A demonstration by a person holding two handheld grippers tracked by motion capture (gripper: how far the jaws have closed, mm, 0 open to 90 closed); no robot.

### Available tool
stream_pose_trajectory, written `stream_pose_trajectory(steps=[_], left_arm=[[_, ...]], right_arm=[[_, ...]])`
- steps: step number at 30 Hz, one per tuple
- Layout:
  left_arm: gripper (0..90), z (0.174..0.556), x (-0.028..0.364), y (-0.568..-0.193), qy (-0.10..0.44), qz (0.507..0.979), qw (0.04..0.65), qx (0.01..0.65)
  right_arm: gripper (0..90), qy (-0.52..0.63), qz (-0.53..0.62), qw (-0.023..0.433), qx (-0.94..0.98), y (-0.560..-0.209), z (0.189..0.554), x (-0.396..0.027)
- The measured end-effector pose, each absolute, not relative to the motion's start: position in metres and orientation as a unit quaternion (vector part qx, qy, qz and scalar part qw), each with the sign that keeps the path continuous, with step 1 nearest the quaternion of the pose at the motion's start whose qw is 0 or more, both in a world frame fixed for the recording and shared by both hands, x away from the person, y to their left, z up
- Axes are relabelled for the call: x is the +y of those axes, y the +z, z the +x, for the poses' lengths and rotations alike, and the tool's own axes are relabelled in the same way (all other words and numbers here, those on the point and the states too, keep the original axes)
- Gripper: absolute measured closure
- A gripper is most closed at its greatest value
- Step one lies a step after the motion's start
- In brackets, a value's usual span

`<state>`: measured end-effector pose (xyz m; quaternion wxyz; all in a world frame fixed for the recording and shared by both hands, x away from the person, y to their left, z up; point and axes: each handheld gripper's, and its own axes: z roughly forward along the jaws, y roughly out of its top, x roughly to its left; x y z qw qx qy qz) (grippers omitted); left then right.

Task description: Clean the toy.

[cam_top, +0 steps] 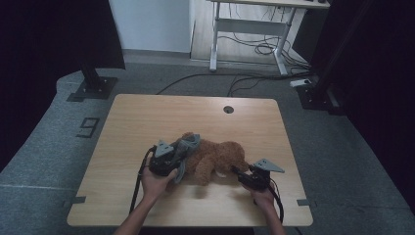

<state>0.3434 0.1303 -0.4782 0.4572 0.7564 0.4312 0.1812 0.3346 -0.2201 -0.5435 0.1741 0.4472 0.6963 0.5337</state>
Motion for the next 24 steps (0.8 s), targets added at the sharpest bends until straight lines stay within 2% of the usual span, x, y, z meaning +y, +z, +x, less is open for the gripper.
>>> stream_pose_trajectory(steps=[5, 8, 14, 19, 24], left_arm=[[78.0, 0.348, 0.15, -0.492, 0.189, 0.763, 0.414, 0.459], [78.0, 0.352, 0.156, -0.504, 0.175, 0.757, 0.413, 0.475], [77.9, 0.357, 0.158, -0.501, 0.175, 0.762, 0.39, 0.486], [77.6, 0.35, 0.153, -0.474, 0.186, 0.755, 0.428, 0.461], [77.6, 0.345, 0.113, -0.434, 0.201, 0.766, 0.455, 0.408]], right_arm=[[51.0, 0.535, 0.448, 0.17, 0.696, -0.544, 0.335, -0.221], [51.1, 0.535, 0.447, 0.168, 0.697, -0.544, 0.335, -0.222], [51.0, 0.537, 0.448, 0.166, 0.695, -0.544, 0.336, -0.222], [50.9, 0.538, 0.449, 0.161, 0.695, -0.545, 0.337, -0.224], [50.8, 0.538, 0.45, 0.158, 0.695, -0.545, 0.338, -0.225]])
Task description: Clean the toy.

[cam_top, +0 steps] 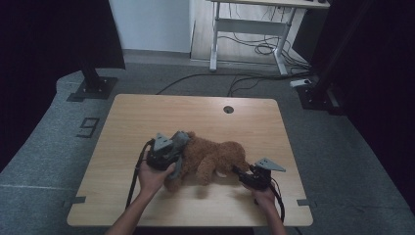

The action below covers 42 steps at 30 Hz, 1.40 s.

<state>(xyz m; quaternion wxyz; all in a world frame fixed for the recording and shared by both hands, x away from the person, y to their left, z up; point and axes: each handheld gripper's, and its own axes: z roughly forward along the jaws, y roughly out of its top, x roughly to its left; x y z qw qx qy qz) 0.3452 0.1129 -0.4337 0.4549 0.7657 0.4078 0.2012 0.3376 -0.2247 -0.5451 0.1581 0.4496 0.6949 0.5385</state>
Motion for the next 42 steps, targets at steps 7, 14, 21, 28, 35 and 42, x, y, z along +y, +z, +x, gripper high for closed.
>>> stream_pose_trajectory(steps=[7, 14, 21, 28, 35, 42], left_arm=[[77.6, 0.352, 0.016, -0.408, 0.182, 0.8, 0.464, 0.334], [77.5, 0.364, -0.059, -0.437, 0.158, 0.837, 0.427, 0.303], [77.5, 0.368, -0.055, -0.46, 0.149, 0.837, 0.417, 0.322], [77.3, 0.371, -0.013, -0.449, 0.171, 0.824, 0.409, 0.354], [77.3, 0.369, 0.04, -0.439, 0.2, 0.807, 0.408, 0.376], [77.3, 0.368, 0.099, -0.445, 0.195, 0.775, 0.427, 0.423]], right_arm=[[50.7, 0.54, 0.449, 0.157, 0.695, -0.546, 0.337, -0.225], [50.3, 0.542, 0.446, 0.159, 0.694, -0.547, 0.336, -0.226], [50.4, 0.539, 0.45, 0.159, 0.694, -0.548, 0.336, -0.225], [51.8, 0.538, 0.454, 0.16, 0.692, -0.547, 0.334, -0.225], [52.1, 0.538, 0.454, 0.16, 0.692, -0.547, 0.334, -0.224], [52.3, 0.539, 0.455, 0.159, 0.691, -0.547, 0.334, -0.224]])
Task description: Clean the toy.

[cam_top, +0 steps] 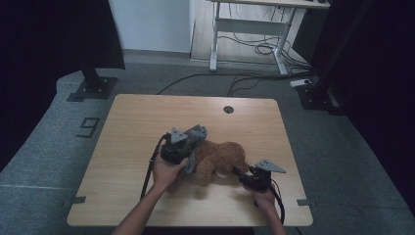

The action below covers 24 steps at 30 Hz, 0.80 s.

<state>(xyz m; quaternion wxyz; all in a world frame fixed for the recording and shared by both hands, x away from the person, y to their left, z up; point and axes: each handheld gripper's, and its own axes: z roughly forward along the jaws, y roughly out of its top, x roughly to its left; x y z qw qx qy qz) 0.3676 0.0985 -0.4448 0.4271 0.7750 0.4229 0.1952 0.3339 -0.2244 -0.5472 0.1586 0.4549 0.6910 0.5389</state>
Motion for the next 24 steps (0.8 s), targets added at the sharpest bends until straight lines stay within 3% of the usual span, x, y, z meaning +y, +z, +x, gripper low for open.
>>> stream_pose_trajectory(steps=[8, 15, 21, 24], left_arm=[[77.4, 0.364, 0.136, -0.467, 0.192, 0.774, 0.401, 0.45], [77.3, 0.365, 0.156, -0.5, 0.14, 0.763, 0.402, 0.487], [76.8, 0.365, 0.147, -0.496, 0.105, 0.759, 0.429, 0.478], [76.9, 0.364, 0.137, -0.493, 0.104, 0.759, 0.442, 0.467]], right_arm=[[52.5, 0.539, 0.456, 0.156, 0.69, -0.548, 0.334, -0.224], [53.3, 0.539, 0.453, 0.147, 0.695, -0.549, 0.334, -0.227], [55.1, 0.548, 0.44, 0.146, 0.696, -0.551, 0.332, -0.226], [55.7, 0.549, 0.421, 0.166, 0.703, -0.55, 0.33, -0.221]])
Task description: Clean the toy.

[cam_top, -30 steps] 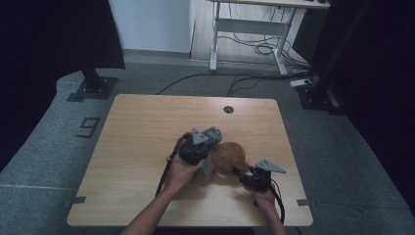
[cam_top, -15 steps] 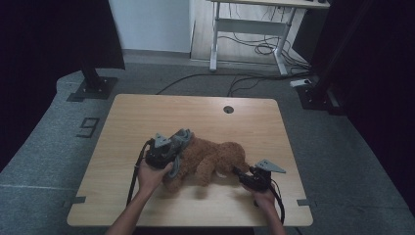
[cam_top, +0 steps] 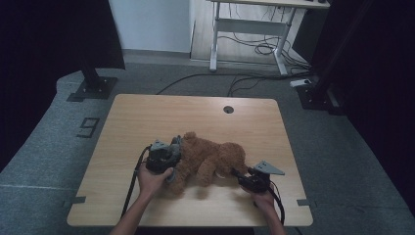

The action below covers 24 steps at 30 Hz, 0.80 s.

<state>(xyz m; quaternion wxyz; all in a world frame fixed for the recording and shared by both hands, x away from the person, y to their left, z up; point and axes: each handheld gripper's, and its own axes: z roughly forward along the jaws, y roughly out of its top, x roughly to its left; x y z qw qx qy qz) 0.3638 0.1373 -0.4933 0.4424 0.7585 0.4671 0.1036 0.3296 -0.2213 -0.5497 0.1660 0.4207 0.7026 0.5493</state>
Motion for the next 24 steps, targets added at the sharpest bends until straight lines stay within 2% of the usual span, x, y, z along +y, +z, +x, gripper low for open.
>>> stream_pose_trajectory(steps=[5, 10, 13, 20, 24], left_arm=[[77.5, 0.37, 0.135, -0.489, 0.095, 0.75, 0.46, 0.466], [77.4, 0.381, 0.126, -0.475, 0.123, 0.765, 0.454, 0.44], [77.2, 0.39, 0.125, -0.471, 0.119, 0.765, 0.457, 0.438], [75.9, 0.381, 0.136, -0.476, 0.096, 0.758, 0.473, 0.439], [75.2, 0.368, 0.146, -0.463, 0.105, 0.753, 0.479, 0.439]], right_arm=[[57.0, 0.544, 0.404, 0.189, 0.71, -0.543, 0.329, -0.213], [57.1, 0.536, 0.386, 0.233, 0.714, -0.536, 0.341, -0.204], [57.1, 0.532, 0.383, 0.251, 0.712, -0.537, 0.35, -0.201], [55.4, 0.514, 0.375, 0.237, 0.735, -0.541, 0.344, -0.212], [52.9, 0.498, 0.366, 0.219, 0.756, -0.543, 0.334, -0.22]])
